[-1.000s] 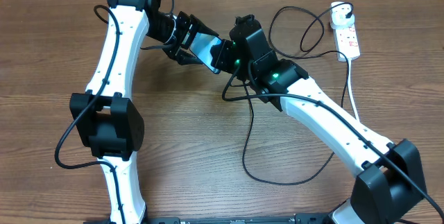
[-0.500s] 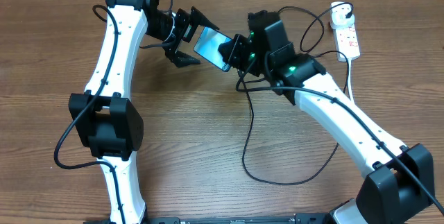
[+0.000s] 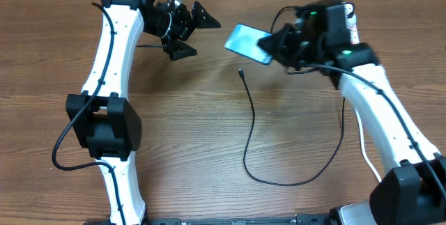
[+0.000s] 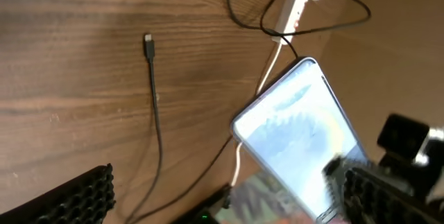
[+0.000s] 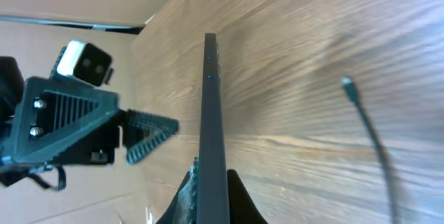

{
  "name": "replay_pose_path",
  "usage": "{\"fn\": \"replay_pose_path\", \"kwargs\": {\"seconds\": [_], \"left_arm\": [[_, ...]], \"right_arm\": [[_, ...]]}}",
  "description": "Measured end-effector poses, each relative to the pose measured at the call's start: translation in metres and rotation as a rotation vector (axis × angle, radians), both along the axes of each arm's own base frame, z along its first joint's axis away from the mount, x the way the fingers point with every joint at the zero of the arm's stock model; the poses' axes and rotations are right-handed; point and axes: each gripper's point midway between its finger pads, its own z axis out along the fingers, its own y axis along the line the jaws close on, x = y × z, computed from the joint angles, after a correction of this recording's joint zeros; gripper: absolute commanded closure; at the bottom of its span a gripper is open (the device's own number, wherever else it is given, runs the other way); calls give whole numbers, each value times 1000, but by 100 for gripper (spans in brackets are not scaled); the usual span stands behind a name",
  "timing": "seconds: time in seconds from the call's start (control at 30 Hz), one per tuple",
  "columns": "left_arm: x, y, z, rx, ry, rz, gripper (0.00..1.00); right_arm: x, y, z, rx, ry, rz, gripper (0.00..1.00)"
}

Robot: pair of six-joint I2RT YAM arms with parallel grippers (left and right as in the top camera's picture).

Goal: Plug charger to phone and switch on socket
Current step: 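Release the phone from the left gripper and pull the right gripper back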

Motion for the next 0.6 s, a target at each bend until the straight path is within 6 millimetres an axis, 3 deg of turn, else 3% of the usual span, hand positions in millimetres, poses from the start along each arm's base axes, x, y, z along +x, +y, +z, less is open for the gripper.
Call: {"fn": "replay_pose_path", "kwargs": {"seconds": [0.17,0.27,0.4,0.5,0.6], "left_arm": [[3,16,4,85,-98,-20,0],[1,31,24,198,-190,2,0],[-20,47,89,335,-388,45,0],[-52,50,154,355,-558,72,0],[-86,52,197,336,-668,73,2]], "right_arm": [[-9,-32,7,14,12,-1,96],[-14,-45,14,28,2,2,96],[-16,-56,28,62,-39,14,96],[-18,-59,34,82,-58,31,96],[-21,-57,36,99,-66,54,96]]}}
